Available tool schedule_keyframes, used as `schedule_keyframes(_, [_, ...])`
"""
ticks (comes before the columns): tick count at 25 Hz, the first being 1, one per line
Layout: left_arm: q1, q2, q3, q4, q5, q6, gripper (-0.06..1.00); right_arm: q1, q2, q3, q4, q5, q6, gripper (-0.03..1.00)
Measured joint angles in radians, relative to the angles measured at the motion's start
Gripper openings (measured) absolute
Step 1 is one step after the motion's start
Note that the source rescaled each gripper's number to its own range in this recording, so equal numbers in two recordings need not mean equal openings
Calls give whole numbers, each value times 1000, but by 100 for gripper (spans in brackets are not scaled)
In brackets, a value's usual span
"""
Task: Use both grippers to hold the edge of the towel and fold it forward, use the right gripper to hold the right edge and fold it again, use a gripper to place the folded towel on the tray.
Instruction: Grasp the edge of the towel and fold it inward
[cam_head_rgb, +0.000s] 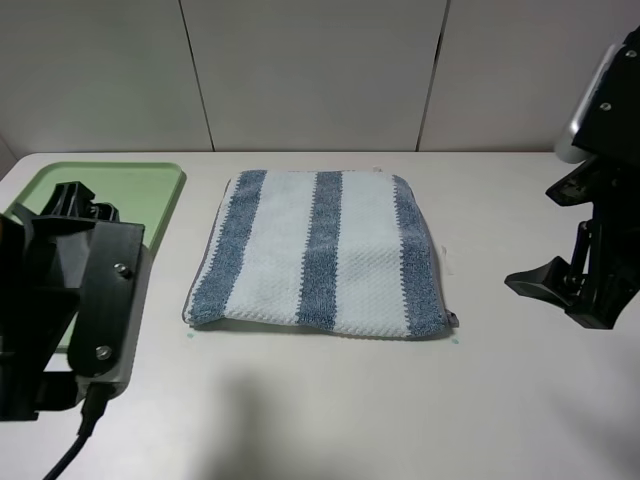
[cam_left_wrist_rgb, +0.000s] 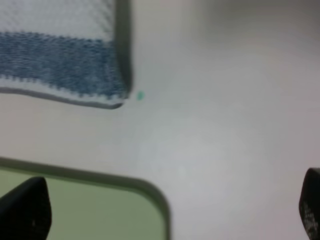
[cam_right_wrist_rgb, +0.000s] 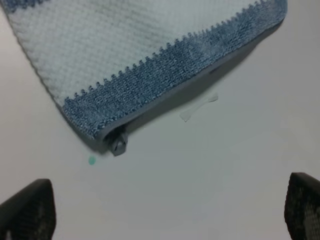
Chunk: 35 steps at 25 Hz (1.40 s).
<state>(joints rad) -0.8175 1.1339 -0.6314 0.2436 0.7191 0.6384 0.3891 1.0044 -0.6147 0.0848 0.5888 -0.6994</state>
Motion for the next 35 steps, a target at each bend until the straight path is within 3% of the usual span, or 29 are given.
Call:
schedule_keyframes(6, [-1,112,0,187,-102,-15,100,0,69,0,-18,-10,-8,100])
schedule_keyframes(15, [-1,361,-5,253,-333,-32,100,0,87,0,-41,-12,-8,100])
schedule_keyframes(18, [-1,457,-6,374,-400,-117,100,0,88,0,-41,-12,-8,100])
schedule_keyframes(26, [-1,634,-67,621,-419,-382,100,0,88,0,-42,-12,-8,100])
schedule_keyframes(35, [14,731,-114,691,-420,-416,99,0,88,0,-42,-25,-8,100])
